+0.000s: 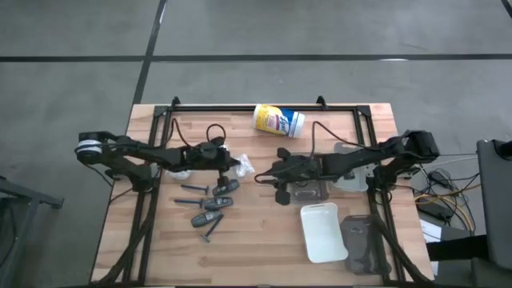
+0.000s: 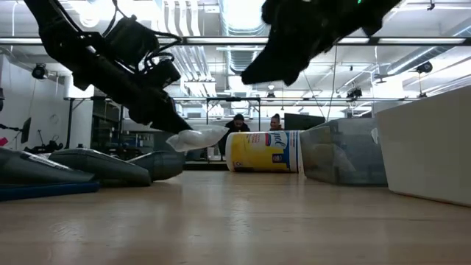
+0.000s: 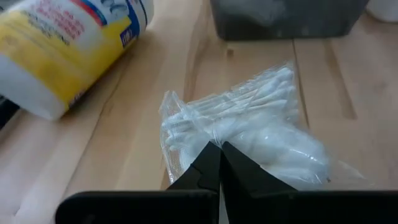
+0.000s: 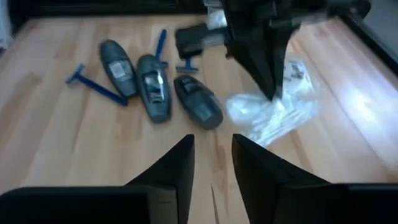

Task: Pick & Place Travel size toiletries
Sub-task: Put the right cotton pack into the top black bin

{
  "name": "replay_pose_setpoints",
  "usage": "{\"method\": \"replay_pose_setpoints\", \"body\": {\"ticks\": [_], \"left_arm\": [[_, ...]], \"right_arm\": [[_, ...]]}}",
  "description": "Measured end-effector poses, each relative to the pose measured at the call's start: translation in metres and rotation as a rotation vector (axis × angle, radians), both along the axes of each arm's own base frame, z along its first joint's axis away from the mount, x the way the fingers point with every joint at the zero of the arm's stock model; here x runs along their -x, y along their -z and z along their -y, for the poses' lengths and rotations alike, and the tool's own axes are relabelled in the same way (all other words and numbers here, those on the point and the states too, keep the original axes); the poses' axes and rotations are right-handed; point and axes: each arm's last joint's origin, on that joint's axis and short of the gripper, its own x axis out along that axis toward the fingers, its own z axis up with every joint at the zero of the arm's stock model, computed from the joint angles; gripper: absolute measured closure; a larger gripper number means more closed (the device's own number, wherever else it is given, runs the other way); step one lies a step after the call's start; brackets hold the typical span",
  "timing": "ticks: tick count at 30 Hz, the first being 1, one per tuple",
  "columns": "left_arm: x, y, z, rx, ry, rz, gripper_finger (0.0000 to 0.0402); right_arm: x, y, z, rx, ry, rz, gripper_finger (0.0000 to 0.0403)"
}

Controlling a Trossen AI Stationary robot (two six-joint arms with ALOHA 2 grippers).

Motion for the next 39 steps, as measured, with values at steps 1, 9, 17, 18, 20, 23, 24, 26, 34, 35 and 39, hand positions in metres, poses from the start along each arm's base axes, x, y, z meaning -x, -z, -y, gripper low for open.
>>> {"method": "replay_pose_setpoints", "body": {"ticks": [1,9,17,18,20,23,24,26,34,35,39], "left_arm": [[0.0,-0.001,0.001,-0.001,0.003,0.006,0.0397],[-0.002,-0.002,0.011,-0.065,0.078,0.002,0.0396],[-0.004,-0.003,0.017,-0.129,0.074,0.004,0.0396],[-0.004,-0.004,0.017,-0.13,0.075,0.008,0.0395],[-0.004,-0.004,0.019,-0.138,0.084,0.011,0.0394],[-0.004,-0.004,0.021,-0.146,0.097,0.008,0.0396],[-0.005,-0.004,0.021,-0.147,0.098,0.009,0.0396],[-0.005,-0.004,0.023,-0.147,0.103,0.009,0.0397],[-0.007,-0.007,0.028,-0.145,0.122,0.047,0.0395],[-0.007,-0.008,0.029,-0.144,0.127,0.056,0.0395],[-0.007,-0.008,0.031,-0.131,0.153,0.067,0.0394]], "right_arm": [[-0.002,0.006,0.002,-0.002,0.008,-0.017,0.0293],[-0.022,0.034,0.024,-0.136,0.155,-0.002,0.0271],[-0.041,0.043,0.034,-0.183,0.206,0.03,0.0251],[-0.044,0.044,0.034,-0.186,0.208,0.031,0.0249],[-0.048,0.045,0.034,-0.186,0.208,0.03,0.0244],[-0.055,0.047,0.035,-0.186,0.209,0.026,0.0238],[-0.057,0.047,0.035,-0.186,0.209,0.023,0.0235],[-0.059,0.046,0.035,-0.181,0.209,0.005,0.0231],[-0.061,0.045,0.035,-0.173,0.209,-0.016,0.0245],[-0.06,0.046,0.035,-0.172,0.21,-0.027,0.0253],[-0.058,0.049,0.035,-0.169,0.212,-0.062,0.0295]]}}
